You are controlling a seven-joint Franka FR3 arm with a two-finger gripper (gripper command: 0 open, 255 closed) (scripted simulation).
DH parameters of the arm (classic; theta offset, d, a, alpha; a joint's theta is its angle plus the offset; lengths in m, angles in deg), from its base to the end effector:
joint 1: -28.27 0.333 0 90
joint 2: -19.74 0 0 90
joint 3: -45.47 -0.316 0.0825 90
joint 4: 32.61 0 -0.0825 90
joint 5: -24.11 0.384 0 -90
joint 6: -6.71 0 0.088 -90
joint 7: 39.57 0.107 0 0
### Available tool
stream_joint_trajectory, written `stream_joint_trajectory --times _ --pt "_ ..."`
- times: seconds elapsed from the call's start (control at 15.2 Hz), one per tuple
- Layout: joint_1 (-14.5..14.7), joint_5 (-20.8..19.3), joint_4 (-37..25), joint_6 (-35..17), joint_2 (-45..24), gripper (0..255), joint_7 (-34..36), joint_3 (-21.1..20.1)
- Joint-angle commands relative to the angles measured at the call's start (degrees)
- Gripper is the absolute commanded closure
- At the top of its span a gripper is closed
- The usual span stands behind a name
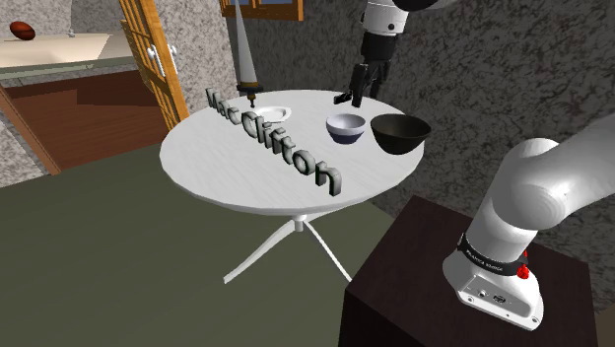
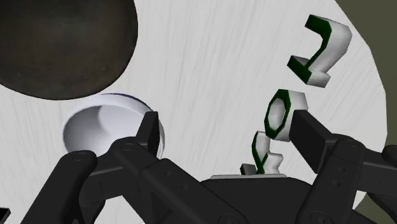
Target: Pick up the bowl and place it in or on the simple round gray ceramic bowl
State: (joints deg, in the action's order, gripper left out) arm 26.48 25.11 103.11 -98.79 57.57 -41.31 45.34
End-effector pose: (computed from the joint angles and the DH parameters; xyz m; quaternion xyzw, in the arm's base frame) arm 0.3643 -0.0090 0.5678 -0.9978 0.0013 -0.0666 0.0059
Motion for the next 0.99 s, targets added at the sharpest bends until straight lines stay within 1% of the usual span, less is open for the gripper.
stream_joint_trajectory --times 0.0,0.33,0.73,0.92 --pt "-0.3 -1.2 -0.6 -3.0 -4.1 0 -1.7 0.6" --pt "-0.9 -3.7 -3.0 -9.4 -14.1 0 -5.1 1.7" --pt "-1.7 -6.6 -8.3 -15.6 -27.0 0 -8.5 2.7" --pt "-1.7 -6.7 -7.5 -17.2 -27.8 0 -8.5 2.8"
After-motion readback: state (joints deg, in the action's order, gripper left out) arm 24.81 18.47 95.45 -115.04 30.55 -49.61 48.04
